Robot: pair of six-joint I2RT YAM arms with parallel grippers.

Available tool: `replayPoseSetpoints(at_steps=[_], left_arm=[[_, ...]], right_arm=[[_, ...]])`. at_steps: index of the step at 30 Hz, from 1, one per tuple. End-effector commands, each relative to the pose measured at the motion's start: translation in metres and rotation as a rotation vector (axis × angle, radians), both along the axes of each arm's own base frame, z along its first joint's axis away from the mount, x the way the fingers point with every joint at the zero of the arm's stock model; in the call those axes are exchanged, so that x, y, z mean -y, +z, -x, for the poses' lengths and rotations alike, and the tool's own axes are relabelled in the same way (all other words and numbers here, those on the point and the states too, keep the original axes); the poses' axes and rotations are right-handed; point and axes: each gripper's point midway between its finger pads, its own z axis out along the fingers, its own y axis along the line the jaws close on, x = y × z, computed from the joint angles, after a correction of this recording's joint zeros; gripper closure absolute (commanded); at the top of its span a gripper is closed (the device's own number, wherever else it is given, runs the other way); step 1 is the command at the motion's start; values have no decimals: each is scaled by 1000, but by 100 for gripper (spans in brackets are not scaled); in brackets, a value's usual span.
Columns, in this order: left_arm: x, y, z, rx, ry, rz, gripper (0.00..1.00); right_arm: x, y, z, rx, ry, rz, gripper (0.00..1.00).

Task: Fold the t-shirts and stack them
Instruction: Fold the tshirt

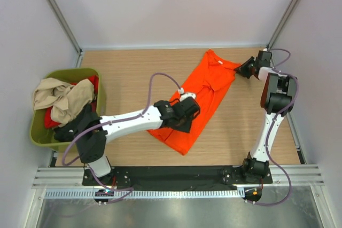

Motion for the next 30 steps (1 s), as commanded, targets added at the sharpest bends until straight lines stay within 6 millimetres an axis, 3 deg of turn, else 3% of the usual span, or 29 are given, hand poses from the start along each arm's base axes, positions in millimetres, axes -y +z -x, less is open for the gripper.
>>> replayPoseSetpoints(at_steps=[1,2,3,4,6,7,8,11,14,15,16,17,18,20,23,24,25,26,27,28,29,30], left_arm=[[-23,53,-44,111,110,87,60],[-32,54,-50,115,124,77,60],[-42,52,-55,103,142,70,60],[-60,48,-68,90,197,62,60],[-74,48,-74,67,220,99,59],[-85,34,-71,39,228,85,58],[-92,36,-79,47,250,112,56],[-108,13,-76,-5,272,102,54],[-110,-9,-72,-54,260,92,53],[-111,-18,-74,-68,266,80,53],[-113,-29,-72,-95,267,75,52],[-109,-29,-71,-100,258,96,52],[-103,-32,-76,-104,254,135,52],[-96,-37,-76,-123,243,168,50],[-95,-46,-83,-134,246,174,50],[-96,-48,-85,-140,252,170,50],[-96,-53,-86,-151,255,164,50],[-96,-57,-85,-162,254,163,50],[-95,-61,-83,-175,253,165,50],[-94,-64,-82,-186,248,171,50],[-92,-70,-81,-198,243,172,50],[-93,-74,-80,-209,244,163,50]], right_arm=[[-2,-3,-31,55,34,-32,89],[0,-2,-38,60,36,-34,90],[4,16,-55,105,41,-20,91],[4,-1,-55,65,45,-28,91],[7,2,-67,74,61,-17,91],[9,21,-80,101,71,-10,89],[8,6,-83,74,77,-27,83],[7,27,-90,81,67,-53,69],[7,31,-71,24,36,-59,46],[11,56,-65,38,16,-23,44],[12,64,-46,-7,-7,-10,41],[13,43,-34,-73,-27,-8,40],[15,56,-16,-93,-54,16,39],[12,60,13,-174,-77,23,38],[-7,71,65,-249,-79,45,38],[-20,52,93,-324,-68,38,37],[-25,72,108,-304,-77,38,37],[-32,70,122,-317,-73,27,37],[-43,52,151,-374,-61,18,37],[-58,64,162,-340,-31,28,37],[-61,61,175,-355,-27,58,37],[-69,45,201,-417,-8,72,37]])
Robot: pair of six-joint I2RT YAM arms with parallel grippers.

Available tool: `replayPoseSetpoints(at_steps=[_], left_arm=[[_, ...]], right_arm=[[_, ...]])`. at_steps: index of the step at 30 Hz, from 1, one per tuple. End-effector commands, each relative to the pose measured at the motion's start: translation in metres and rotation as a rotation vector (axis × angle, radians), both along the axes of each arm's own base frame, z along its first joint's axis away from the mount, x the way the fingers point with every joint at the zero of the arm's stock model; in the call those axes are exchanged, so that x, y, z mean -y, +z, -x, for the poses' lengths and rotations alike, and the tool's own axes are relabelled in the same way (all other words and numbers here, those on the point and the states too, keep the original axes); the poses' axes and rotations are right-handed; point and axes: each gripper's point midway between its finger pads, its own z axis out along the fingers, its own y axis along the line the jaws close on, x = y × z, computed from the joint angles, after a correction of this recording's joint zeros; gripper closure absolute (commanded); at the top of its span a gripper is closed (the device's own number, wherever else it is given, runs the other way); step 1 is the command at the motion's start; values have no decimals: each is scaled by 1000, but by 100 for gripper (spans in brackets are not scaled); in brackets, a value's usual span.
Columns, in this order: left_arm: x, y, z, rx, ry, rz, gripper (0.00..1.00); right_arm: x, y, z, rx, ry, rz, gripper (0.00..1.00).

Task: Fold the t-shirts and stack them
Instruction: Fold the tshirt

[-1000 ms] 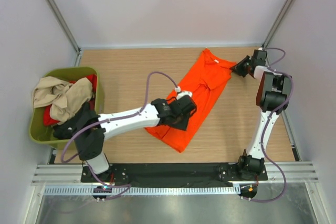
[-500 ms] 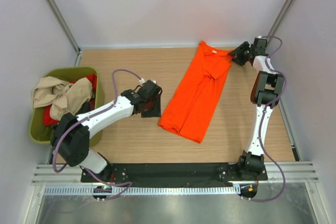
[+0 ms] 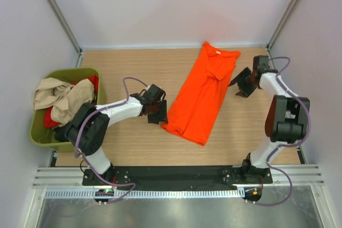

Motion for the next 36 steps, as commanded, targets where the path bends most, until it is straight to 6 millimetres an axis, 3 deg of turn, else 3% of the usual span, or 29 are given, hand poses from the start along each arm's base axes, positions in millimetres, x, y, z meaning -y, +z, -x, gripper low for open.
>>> replayPoseSetpoints(at_steps=[1,3,5,6,7,8,11,14,18,24,30,36], left_arm=[[10,-10,-3,-12,-31,41,51],[7,-17,1,-31,-33,28,53],[3,-23,5,-44,-32,12,56],[4,-24,6,-43,-36,15,59],[2,-26,8,-53,-39,12,65],[2,-26,10,-55,-39,15,79],[-3,-29,20,-78,-22,14,93],[-3,-21,28,-70,-11,30,97],[-9,-20,49,-86,-4,13,93],[-1,-18,85,-103,-14,27,93],[8,-16,115,-101,-18,42,92],[3,-17,124,-84,10,46,66]], right_arm=[[-30,-7,58,-74,63,46,37],[-40,-24,94,-140,81,48,37],[-57,-15,111,-103,127,70,37],[-62,-21,127,-129,134,71,37],[-69,-21,135,-131,148,73,37],[-81,-16,143,-108,176,71,37],[-96,-27,169,-138,175,46,37],[-114,-34,192,-150,210,50,38],[-133,-50,226,-202,279,72,38],[-133,-59,258,-208,284,88,39],[-133,-55,285,-211,308,72,42],[-122,-53,303,-214,316,135,43]])
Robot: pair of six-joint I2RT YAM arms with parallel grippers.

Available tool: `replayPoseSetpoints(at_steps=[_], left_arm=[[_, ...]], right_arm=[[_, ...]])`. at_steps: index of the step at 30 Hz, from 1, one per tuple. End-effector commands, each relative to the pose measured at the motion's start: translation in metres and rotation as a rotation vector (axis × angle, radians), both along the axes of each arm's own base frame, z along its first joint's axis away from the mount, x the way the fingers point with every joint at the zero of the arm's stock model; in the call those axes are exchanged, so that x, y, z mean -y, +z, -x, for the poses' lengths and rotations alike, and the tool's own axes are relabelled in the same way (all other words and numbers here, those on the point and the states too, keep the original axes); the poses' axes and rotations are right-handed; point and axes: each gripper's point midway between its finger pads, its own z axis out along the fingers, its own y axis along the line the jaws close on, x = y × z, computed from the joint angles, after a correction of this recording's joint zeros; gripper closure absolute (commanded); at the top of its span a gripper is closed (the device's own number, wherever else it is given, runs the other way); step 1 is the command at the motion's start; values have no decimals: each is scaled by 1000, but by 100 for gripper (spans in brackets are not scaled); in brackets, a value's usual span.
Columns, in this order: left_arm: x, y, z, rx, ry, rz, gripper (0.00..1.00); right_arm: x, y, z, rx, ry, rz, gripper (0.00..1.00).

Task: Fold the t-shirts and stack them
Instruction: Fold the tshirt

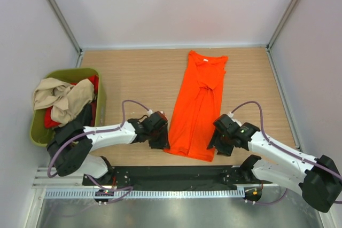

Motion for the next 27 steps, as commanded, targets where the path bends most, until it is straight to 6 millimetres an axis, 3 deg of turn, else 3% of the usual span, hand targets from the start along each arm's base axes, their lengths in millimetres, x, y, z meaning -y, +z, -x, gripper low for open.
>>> replayPoseSetpoints(at_steps=[1,7,13,17,23,27], left_arm=[[-13,-6,3,-2,54,-39,60],[-3,3,4,-6,50,24,54],[-10,-8,10,-27,48,2,54],[-11,-10,13,-35,45,5,55],[-4,-5,13,-30,19,41,68],[-6,-6,14,-32,28,36,76]], right_arm=[[16,-2,10,-6,-55,57,43],[14,-4,21,-10,-36,53,47],[2,-9,27,-8,-4,43,50],[4,-14,33,-23,-2,70,55],[-5,-19,35,-20,10,31,66],[-1,-22,36,-26,10,65,78]])
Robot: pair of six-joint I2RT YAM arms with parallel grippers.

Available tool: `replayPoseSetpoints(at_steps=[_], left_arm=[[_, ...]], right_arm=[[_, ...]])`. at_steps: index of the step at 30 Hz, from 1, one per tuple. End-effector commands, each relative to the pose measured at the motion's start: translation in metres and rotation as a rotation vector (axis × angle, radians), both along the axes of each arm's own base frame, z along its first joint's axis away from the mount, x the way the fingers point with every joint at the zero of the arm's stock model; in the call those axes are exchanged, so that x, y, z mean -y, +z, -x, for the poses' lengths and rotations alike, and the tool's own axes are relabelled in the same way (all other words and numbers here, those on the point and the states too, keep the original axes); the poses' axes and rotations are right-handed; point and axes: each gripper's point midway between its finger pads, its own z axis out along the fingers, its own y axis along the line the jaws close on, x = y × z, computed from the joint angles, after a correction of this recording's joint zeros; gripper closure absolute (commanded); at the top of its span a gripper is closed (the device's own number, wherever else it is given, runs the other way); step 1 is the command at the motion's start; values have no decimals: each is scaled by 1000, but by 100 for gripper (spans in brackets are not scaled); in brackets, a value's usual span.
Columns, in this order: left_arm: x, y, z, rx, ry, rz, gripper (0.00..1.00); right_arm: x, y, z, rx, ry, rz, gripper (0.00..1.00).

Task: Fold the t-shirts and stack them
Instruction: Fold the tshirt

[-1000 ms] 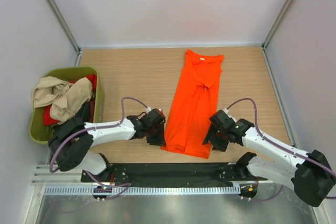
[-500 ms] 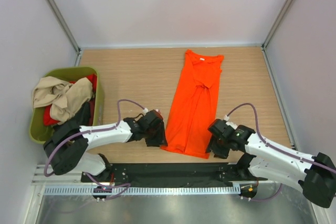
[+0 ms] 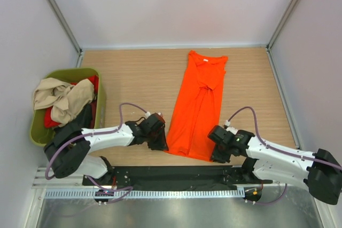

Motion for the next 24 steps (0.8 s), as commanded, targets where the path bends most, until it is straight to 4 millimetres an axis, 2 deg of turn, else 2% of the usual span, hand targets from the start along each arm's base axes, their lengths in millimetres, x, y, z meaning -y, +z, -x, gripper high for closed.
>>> replayPoseSetpoints(at_steps=[1,3,5,6,7,10,16,21,22,24], left_arm=[[-7,-6,6,-11,-3,-20,77],[-12,-8,6,-6,6,-35,80],[-14,-7,6,-4,9,-42,79],[-14,-6,6,-1,9,-43,66],[-14,-6,6,-4,7,-46,60],[-11,1,5,5,2,-28,58],[-7,4,6,13,-8,-10,63],[8,1,9,-5,-35,53,69],[10,1,9,-9,-39,63,72],[14,1,8,-11,-38,69,86]], right_arm=[[1,-3,-4,19,-23,23,80],[6,-2,-5,28,-28,40,89],[9,-1,-4,33,-30,49,96],[11,0,-4,38,-33,51,99],[11,2,-5,50,-30,44,99],[13,4,-5,57,-33,44,99],[11,5,-8,73,-34,35,99],[8,8,-9,81,-29,22,99],[8,9,-9,83,-29,20,99],[8,11,-10,90,-30,15,99]])
